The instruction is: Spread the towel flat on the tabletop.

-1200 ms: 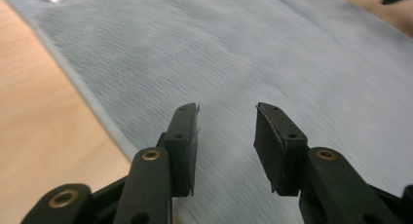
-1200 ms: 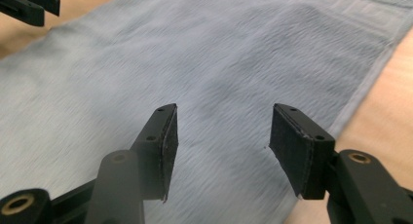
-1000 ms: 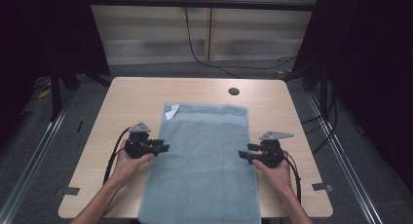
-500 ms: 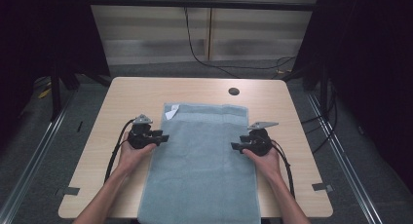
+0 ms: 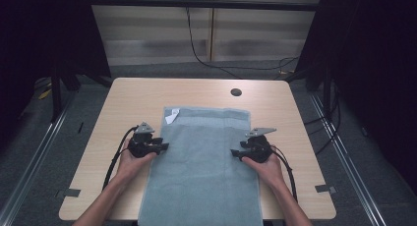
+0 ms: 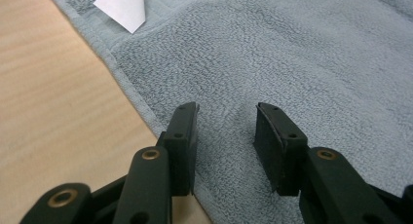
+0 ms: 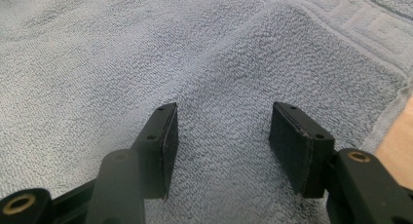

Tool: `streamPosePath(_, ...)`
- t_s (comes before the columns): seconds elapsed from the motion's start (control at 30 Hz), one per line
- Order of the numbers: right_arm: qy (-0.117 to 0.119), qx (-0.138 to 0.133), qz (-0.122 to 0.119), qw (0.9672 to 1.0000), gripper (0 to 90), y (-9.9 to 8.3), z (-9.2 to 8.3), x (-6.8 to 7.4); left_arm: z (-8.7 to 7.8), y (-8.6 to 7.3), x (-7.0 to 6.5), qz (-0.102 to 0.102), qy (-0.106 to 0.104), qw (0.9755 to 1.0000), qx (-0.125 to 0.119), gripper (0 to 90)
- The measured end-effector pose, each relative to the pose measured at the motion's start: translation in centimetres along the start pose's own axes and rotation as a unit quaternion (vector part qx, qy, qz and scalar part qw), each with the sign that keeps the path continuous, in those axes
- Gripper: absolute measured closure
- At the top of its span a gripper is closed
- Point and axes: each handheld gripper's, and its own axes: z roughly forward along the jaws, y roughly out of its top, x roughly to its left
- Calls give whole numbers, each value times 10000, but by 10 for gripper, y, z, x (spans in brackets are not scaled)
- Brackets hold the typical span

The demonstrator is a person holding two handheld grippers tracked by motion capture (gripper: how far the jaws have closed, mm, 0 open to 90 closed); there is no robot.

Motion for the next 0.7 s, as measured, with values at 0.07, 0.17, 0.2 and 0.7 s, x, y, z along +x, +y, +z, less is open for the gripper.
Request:
streamPosePath(0.07, 39, 9, -22, 10000, 441, -4, -3, 4, -4, -4, -2, -37, -90, 10000, -16, 603)
streamPosePath(0.17, 119, 49, -52, 9999, 441, -8, -8, 8, -11, -11, -7, -13, -171, 9998, -32, 603)
streamPosePath(0.2, 165, 69, -44, 9998, 440, -9, -10, 10, -13, -14, -8, 40, -150, 9999, -40, 603)
streamPosePath(0.7, 329, 51, -274, 9991, 441, -41, -39, 38, -49, -50, -41, 111, -501, 9987, -1, 604)
